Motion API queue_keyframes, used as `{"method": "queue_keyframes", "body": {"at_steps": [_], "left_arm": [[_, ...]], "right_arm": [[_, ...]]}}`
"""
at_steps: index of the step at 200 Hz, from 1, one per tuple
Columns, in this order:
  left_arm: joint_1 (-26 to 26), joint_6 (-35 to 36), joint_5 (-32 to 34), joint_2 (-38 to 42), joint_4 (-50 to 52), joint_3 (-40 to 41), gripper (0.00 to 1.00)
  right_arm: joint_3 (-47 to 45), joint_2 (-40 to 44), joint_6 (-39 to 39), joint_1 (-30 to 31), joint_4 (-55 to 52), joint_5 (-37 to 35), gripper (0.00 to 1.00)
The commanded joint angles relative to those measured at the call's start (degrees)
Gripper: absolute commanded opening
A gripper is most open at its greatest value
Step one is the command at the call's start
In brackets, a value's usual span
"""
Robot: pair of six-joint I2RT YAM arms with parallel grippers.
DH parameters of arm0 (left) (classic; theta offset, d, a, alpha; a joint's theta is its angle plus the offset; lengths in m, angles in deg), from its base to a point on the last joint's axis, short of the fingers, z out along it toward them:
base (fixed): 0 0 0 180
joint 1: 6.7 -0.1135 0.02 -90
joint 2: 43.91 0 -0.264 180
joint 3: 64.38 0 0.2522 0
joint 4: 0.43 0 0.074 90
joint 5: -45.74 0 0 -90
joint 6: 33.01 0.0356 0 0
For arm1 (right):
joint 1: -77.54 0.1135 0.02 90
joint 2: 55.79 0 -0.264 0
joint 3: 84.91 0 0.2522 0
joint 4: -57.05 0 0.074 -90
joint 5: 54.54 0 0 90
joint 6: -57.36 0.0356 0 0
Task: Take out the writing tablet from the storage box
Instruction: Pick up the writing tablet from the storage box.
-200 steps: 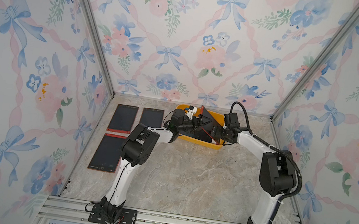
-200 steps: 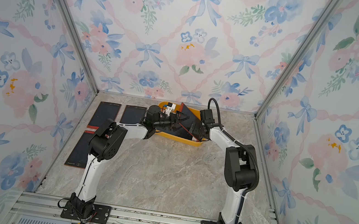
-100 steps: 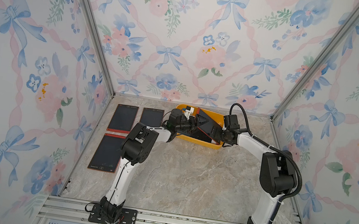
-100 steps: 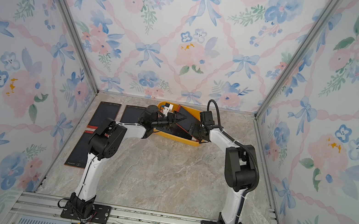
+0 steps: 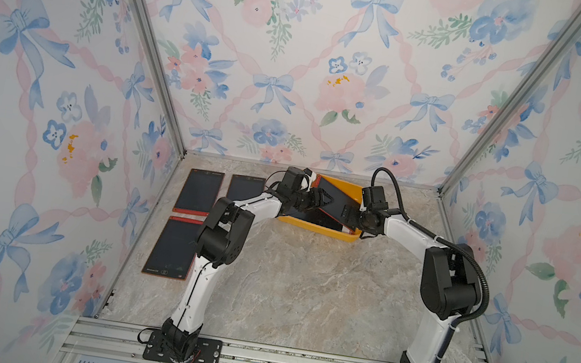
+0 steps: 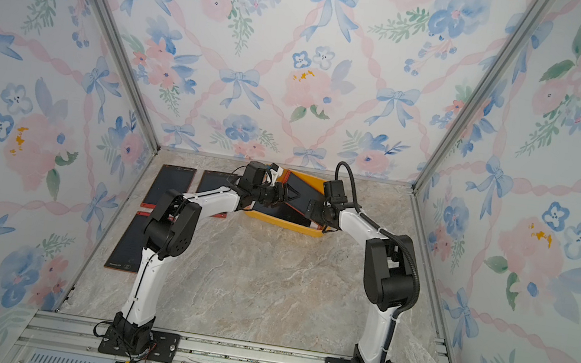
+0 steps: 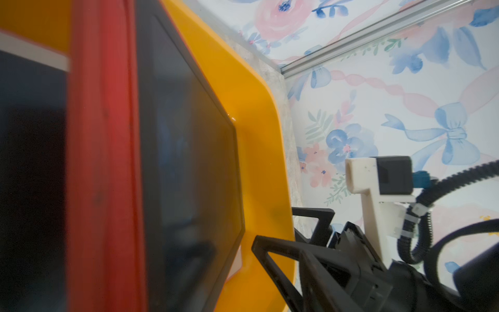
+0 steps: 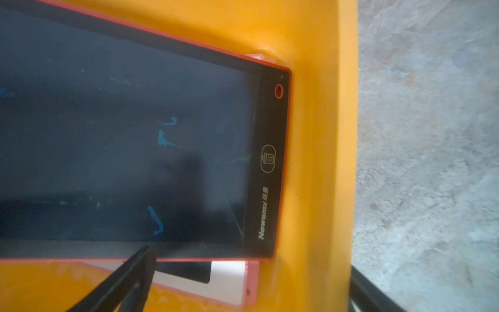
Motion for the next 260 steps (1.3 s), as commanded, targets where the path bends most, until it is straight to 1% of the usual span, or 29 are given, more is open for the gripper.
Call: {"method": "queue_keyframes", "body": {"at_steps": [1, 34, 42, 53, 68, 92, 129, 143, 188, 220, 232, 260], "left_arm": [[0.02, 4.77, 3.11, 0.25, 5.04, -0.28, 0.58], [-0.29, 6.55, 5.59, 1.1, 7.09, 0.32, 0.33], [-0.32, 6.9, 6.02, 1.3, 7.52, 0.34, 0.29], [-0.51, 7.73, 6.99, 1.54, 8.17, 0.3, 0.29], [-0.79, 9.25, 8.42, 2.21, 9.54, 0.01, 0.41], [-1.25, 11.18, 10.35, 3.64, 10.38, 0.25, 0.46], [-2.18, 12.4, 10.67, 4.38, 10.7, -0.19, 0.47], [-2.31, 12.69, 10.17, 4.17, 10.67, -0.53, 0.45], [-2.22, 12.54, 8.09, 2.65, 10.7, -2.06, 0.33], [-2.14, 12.46, 6.84, 2.04, 10.67, -2.91, 0.2], [-2.14, 12.48, 6.71, 2.01, 10.67, -2.9, 0.16], [-2.3, 11.75, 6.06, 2.52, 10.64, -2.65, 0.1]], "right_arm": [[-0.75, 1.52, -0.65, 0.26, -0.6, 0.5, 0.97], [-0.75, 1.44, -0.64, 0.26, -0.64, 0.47, 0.97], [-0.77, 1.51, -0.65, 0.25, -0.61, 0.5, 0.97], [-0.7, 1.52, -0.59, 0.24, -0.68, 0.46, 0.97], [-0.75, 1.61, -0.63, 0.26, -0.74, 0.32, 0.97], [-0.66, 1.63, -0.72, 0.18, -0.81, 0.28, 0.97], [-0.62, 1.52, -0.74, 0.15, -0.86, 0.21, 0.97], [-0.58, 1.51, -0.72, 0.16, -0.94, 0.2, 0.97], [-0.5, 1.52, -0.73, 0.09, -1.09, 0.11, 0.97], [-0.66, 1.95, -0.72, 0.09, -1.03, -0.06, 0.97], [-0.79, 2.69, -0.77, 0.09, -1.35, -0.16, 0.97], [-1.62, 6.08, -1.21, 0.09, -1.64, -1.58, 0.97]]}}
